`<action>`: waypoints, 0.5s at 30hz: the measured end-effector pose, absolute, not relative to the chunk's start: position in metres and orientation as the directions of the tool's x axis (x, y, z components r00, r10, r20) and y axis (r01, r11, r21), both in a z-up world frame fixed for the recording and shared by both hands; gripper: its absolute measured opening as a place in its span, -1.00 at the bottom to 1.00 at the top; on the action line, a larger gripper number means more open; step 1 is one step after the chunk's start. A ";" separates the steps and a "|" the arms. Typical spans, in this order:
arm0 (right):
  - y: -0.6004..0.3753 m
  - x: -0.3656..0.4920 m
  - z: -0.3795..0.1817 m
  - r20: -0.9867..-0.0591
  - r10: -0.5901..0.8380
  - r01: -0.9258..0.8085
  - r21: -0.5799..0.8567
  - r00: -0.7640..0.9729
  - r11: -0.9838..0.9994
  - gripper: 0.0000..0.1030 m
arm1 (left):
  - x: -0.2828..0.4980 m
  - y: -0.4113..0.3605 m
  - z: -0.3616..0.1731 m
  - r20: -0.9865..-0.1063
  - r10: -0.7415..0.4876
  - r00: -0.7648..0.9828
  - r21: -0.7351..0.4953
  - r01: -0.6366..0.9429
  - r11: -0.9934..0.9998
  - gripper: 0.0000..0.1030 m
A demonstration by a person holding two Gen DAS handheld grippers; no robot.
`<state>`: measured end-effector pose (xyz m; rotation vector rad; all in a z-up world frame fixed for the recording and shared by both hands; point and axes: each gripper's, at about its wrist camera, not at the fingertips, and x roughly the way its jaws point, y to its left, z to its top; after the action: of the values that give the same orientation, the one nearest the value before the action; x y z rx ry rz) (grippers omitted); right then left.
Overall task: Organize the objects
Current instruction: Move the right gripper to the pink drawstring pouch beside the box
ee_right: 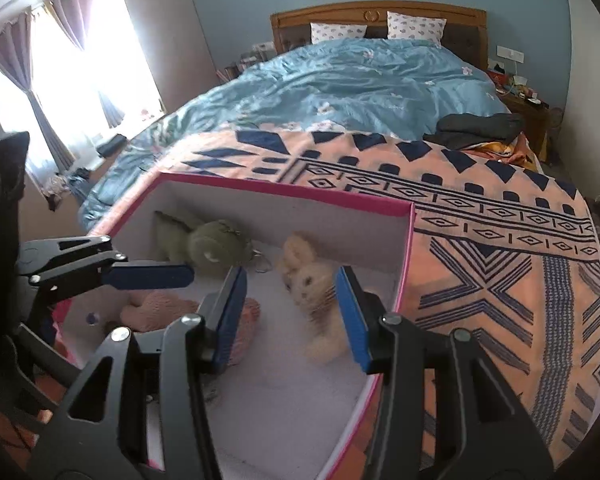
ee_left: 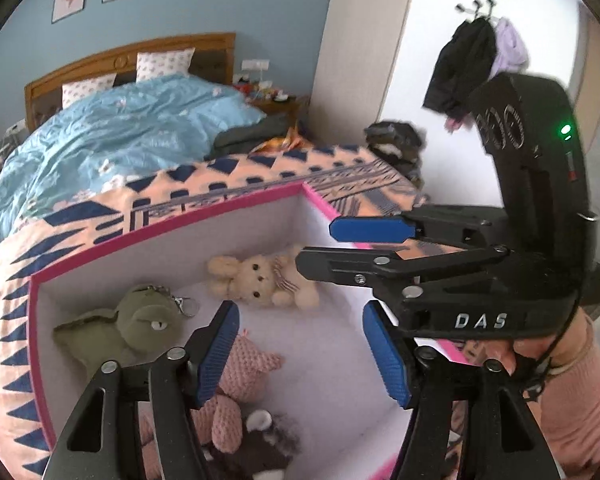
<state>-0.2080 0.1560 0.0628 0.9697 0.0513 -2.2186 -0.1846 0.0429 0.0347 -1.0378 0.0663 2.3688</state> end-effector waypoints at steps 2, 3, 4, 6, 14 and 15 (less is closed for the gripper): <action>0.161 -0.197 0.070 -0.635 -0.617 0.633 0.248 -0.465 -0.733 -0.03 | -0.167 0.035 0.044 -0.658 0.494 -0.569 -0.179 -0.519 -0.836 0.35; 0.166 -0.187 0.075 -0.616 -0.640 0.646 0.262 -0.460 -0.717 -0.01 | -0.156 0.031 0.050 -0.636 0.516 -0.574 -0.190 -0.531 -0.826 0.36; 0.170 -0.180 0.078 -0.602 -0.654 0.655 0.270 -0.457 -0.706 0.05 | -0.148 0.027 0.054 -0.622 0.528 -0.578 -0.196 -0.538 -0.820 0.38; 0.178 -0.160 0.086 -0.570 -0.684 0.677 0.278 -0.455 -0.682 0.10 | -0.130 0.021 0.062 -0.593 0.548 -0.590 -0.198 -0.553 -0.810 0.44; 0.201 -0.084 0.089 -0.536 -0.736 0.747 0.263 -0.413 -0.610 0.17 | -0.058 0.004 0.064 -0.538 0.578 -0.613 -0.179 -0.588 -0.789 0.57; 0.203 -0.076 0.086 -0.543 -0.738 0.755 0.262 -0.400 -0.601 0.17 | -0.051 0.003 0.060 -0.540 0.584 -0.606 -0.183 -0.593 -0.784 0.58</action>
<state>-0.0757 0.2028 0.0860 0.7869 0.0324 -2.0714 -0.0513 0.0033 0.0597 -0.7819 0.0197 2.3456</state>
